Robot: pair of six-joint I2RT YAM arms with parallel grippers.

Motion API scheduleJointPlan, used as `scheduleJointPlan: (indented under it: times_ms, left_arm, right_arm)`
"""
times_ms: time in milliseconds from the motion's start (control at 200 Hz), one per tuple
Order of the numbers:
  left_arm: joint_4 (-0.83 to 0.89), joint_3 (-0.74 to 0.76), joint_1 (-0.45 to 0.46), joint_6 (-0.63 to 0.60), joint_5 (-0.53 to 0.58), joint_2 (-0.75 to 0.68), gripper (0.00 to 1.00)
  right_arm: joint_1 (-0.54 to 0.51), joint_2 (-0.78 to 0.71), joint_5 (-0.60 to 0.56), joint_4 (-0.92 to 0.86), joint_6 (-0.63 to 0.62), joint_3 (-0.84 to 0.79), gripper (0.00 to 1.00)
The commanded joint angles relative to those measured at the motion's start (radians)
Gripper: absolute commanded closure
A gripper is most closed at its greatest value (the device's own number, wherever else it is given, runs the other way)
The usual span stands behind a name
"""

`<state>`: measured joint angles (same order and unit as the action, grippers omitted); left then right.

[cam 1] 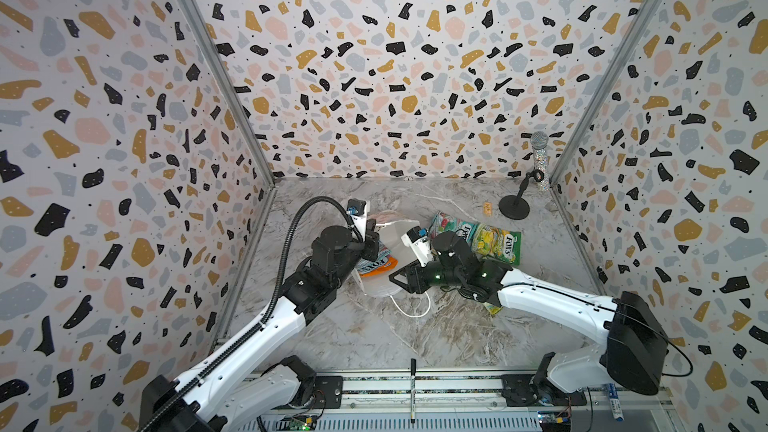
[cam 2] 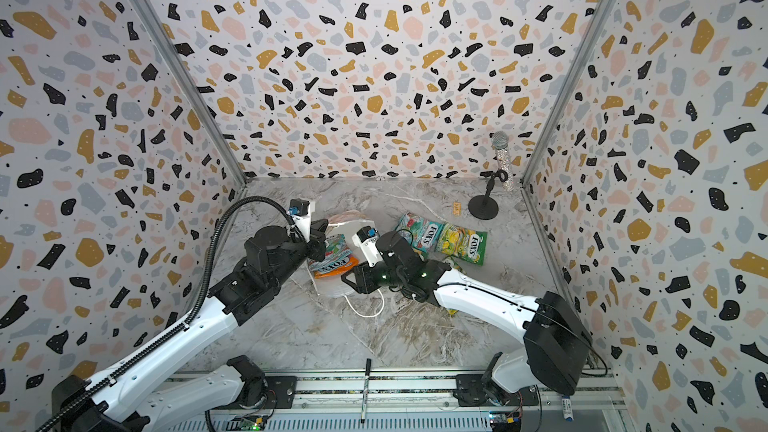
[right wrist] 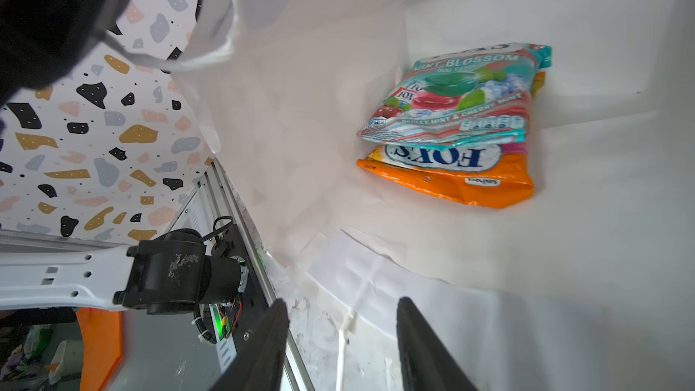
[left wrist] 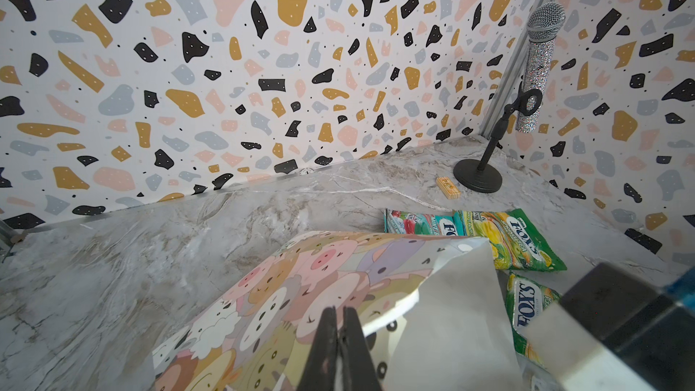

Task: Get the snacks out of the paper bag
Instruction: 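Move the right gripper back into the bag opening toward the teal packet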

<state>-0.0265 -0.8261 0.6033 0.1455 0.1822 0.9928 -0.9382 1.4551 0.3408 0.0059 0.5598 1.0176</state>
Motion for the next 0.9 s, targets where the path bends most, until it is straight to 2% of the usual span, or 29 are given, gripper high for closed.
scheduleJointPlan:
  times_ms: [0,150,370,591,891]
  left_arm:
    - [-0.021,0.000,0.001,-0.003,0.007,-0.003,1.00]
    - [-0.021,-0.001,0.001,-0.002,0.008,-0.004,1.00]
    - [-0.021,-0.001,0.001,-0.003,0.011,-0.006,1.00]
    - [-0.023,-0.001,0.001,-0.004,0.004,-0.006,1.00]
    - [-0.026,-0.001,0.001,-0.003,-0.004,-0.007,1.00]
  right_arm:
    - [-0.030,0.049,-0.046,0.027,0.032,0.080,0.51]
    - [-0.054,0.147,-0.134,-0.002,0.095,0.154,0.51]
    - [-0.059,0.266,-0.223,-0.004,0.261,0.208,0.51]
    - [-0.058,0.384,-0.255,-0.029,0.272,0.299,0.51]
    - [-0.048,0.423,-0.310,-0.018,0.328,0.323,0.50]
